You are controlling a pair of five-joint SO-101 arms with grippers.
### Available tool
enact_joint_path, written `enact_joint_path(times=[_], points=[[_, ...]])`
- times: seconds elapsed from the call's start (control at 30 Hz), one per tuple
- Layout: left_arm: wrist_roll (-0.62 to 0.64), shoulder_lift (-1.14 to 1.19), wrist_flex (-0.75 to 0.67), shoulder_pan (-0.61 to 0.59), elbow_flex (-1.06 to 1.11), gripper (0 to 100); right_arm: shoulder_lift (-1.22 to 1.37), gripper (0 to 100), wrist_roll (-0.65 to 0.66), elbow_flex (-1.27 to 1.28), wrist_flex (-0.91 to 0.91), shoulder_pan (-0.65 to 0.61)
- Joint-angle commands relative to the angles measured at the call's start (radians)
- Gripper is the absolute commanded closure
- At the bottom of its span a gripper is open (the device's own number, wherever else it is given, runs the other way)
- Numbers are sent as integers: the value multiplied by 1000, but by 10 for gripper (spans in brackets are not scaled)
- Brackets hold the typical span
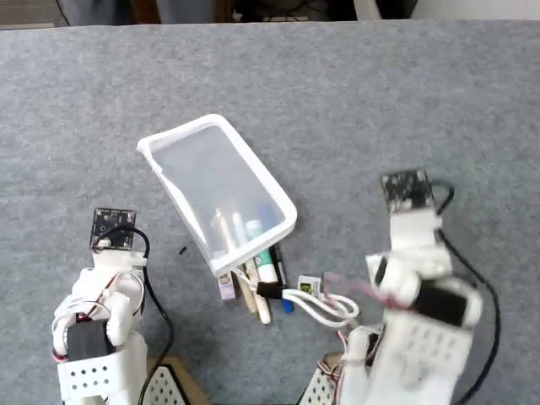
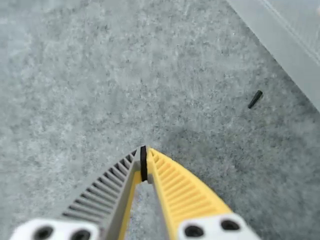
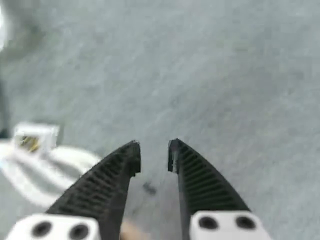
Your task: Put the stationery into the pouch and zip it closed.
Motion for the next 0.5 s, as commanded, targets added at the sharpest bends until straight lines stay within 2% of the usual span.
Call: enact_joint_path(times=[0.0,0.13,0.27,0.47], points=[[78,2,2,10,-35,855,371,878,8,-260,149,-114],[230,28,-12,41,-2,738,503,877,6,-309,137,-275],[253,173,-57,119,-19,778,489,877,-71,-249,74,-451],[253,506,-172,134,-117,786,490,878,-118,-137,-43,-649]])
